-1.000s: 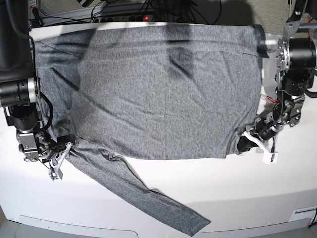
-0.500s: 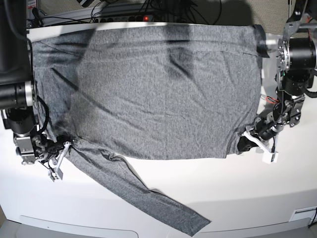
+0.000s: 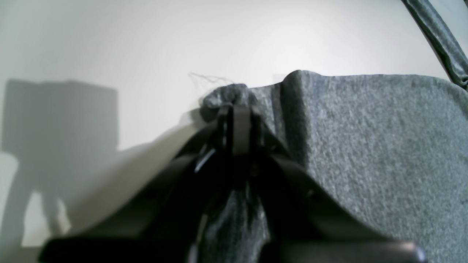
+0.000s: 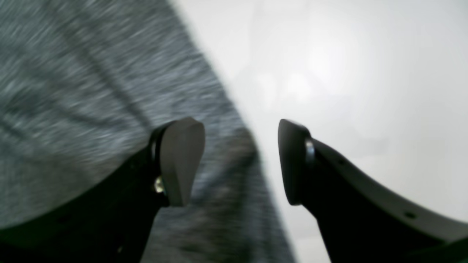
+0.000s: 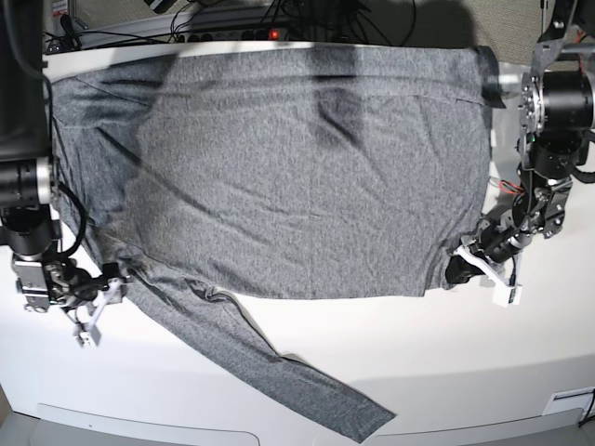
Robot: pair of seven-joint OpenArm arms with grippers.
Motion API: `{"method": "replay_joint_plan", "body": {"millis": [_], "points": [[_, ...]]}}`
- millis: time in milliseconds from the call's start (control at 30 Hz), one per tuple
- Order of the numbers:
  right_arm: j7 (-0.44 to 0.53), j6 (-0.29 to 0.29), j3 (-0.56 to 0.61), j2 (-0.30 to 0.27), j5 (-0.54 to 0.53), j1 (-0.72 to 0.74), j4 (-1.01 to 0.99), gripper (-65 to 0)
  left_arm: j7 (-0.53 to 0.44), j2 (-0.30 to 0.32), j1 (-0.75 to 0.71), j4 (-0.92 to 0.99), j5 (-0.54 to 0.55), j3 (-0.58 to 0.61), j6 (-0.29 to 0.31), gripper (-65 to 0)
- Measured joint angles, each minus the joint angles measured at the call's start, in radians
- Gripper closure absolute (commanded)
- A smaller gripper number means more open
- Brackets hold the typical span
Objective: Fold the T-shirt properly
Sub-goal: 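Grasp the side edges with both grippers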
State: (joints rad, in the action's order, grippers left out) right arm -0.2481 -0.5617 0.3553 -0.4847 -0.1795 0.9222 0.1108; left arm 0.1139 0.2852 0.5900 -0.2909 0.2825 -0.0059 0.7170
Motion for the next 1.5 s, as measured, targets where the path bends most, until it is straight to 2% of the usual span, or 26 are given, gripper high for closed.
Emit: {"method": "replay_joint_plan", "body": {"millis": [167,300,400,633,867,1033,1233,1267,1333,1400,1500], "points": [[0.0,0.0,0.0,-0.022,0.0,-0.027,0.0,-35.8,0.0,0.0,0.0,0.0,0.0,0.0,0.0,0.0],[0.071,-0.007,-0.001,-0.011,-0.011,-0.081,0.002,-35.8,0.0,0.0,0.0,0.0,0.0,0.0,-0.001,0.0],[0.08,-0.007,-0.001,0.005,-0.033,-0.095,0.005,-35.5,0.0,0.0,0.0,0.0,0.0,0.0,-0.002,0.0],[0.008,-0.006,-0.001,0.049,-0.075,-0.092,0.011,-21.9,0.0,0.0,0.0,0.0,0.0,0.0,-0.001,0.0],[-0.03,-0.008,-0.001,0.061,-0.085,-0.09,0.014,0.0,0.0,0.0,0.0,0.0,0.0,0.0,0.0,0.0],[0.037,-0.015,-0.001,0.058,-0.082,-0.094,0.012,0.0,0.0,0.0,0.0,0.0,0.0,0.0,0.0,0.0],[0.014,-0.015,-0.001,0.057,-0.062,-0.078,0.01,0.0,-0.029,0.0,-0.003,0.001,-0.009,0.0,0.001,0.0],[0.014,-0.027,-0.001,0.055,-0.06,-0.079,0.016,0.0,-0.039,-0.001,-0.004,0.001,-0.008,0.0,0.001,0.0],[0.007,-0.098,-0.001,0.049,-0.055,-0.08,0.026,0.0,-0.042,-0.001,-0.003,-0.006,-0.017,0.0,-0.001,0.0],[-0.005,-0.113,-0.001,0.046,-0.028,-0.081,0.045,0.0,-0.016,0.0,-0.002,-0.035,-0.027,0.001,-0.008,0.0],[-0.031,-0.113,-0.001,0.037,-0.025,-0.086,0.084,0.0,0.089,0.0,-0.002,-0.096,0.02,0.002,-0.018,0.0]]}}
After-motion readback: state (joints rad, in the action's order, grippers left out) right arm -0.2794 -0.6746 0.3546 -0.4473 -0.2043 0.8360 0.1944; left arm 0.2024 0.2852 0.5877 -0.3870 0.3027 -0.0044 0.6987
